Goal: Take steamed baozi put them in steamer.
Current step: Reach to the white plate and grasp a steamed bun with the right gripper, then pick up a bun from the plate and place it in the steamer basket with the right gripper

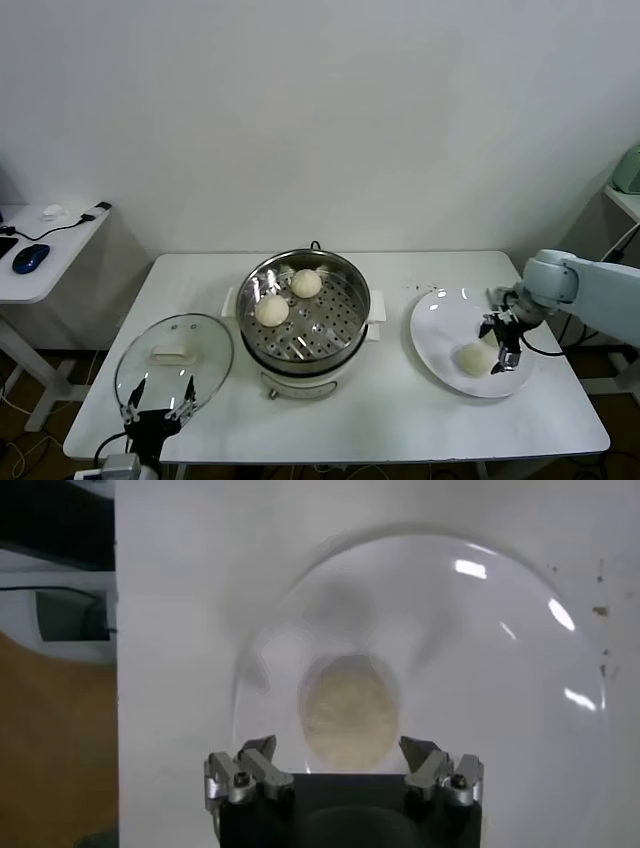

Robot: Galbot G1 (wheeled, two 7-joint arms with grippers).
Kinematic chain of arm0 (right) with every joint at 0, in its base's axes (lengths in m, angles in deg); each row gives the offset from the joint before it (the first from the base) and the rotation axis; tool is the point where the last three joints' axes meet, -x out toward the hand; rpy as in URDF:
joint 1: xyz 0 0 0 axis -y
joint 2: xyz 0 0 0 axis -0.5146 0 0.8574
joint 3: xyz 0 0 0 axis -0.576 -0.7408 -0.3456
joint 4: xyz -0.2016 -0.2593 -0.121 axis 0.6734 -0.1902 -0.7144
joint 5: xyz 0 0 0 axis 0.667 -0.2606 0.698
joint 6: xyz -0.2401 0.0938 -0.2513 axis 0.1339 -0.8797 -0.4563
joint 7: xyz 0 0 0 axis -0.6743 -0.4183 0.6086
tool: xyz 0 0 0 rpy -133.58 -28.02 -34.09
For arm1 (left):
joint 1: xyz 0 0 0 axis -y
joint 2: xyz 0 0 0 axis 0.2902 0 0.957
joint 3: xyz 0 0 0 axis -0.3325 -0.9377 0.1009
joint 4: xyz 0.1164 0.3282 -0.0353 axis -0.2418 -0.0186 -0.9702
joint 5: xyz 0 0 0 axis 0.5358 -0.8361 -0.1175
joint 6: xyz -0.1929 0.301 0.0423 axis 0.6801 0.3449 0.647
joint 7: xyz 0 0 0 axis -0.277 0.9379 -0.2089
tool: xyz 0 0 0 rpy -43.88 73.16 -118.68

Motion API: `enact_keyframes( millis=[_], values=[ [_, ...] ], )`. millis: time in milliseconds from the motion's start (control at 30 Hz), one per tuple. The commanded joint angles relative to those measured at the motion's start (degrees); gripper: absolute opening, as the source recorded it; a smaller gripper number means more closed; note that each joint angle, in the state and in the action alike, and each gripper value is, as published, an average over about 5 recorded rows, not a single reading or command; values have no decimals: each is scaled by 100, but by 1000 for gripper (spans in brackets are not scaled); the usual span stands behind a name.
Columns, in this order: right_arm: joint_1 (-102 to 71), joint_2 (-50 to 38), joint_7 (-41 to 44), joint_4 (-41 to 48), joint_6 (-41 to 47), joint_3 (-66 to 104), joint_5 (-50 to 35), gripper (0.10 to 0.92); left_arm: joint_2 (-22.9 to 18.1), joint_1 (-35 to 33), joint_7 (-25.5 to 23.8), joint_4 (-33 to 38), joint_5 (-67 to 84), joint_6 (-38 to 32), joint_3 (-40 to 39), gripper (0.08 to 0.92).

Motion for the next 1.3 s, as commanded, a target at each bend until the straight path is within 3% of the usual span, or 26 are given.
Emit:
enact_keyframes(
  millis=[33, 433, 700, 900, 1100, 1300],
  values=[
    [-978, 250, -83, 530, 16, 830, 297, 823, 4, -4, 0, -13, -5, -3, -2, 823],
    [-1029, 392, -116, 632, -20, 955, 378, 817, -4, 22, 1, -57, -34, -11, -24, 823],
    [-610, 332, 73, 476, -137, 831, 309, 677, -27, 9, 7, -49, -56, -27, -42, 823],
    [682, 377, 429, 193, -464, 160, 170, 656, -32, -8, 14, -28, -61, -40, -54, 823],
    [3035, 1316, 846, 40, -1224, -993, -548, 661, -25, -35, 13, 26, -70, -32, -56, 823],
    [4257, 2593, 1053, -451, -2002, -761, -1084, 662, -5, -45, 5, 72, -81, -23, -56, 823]
  ],
)
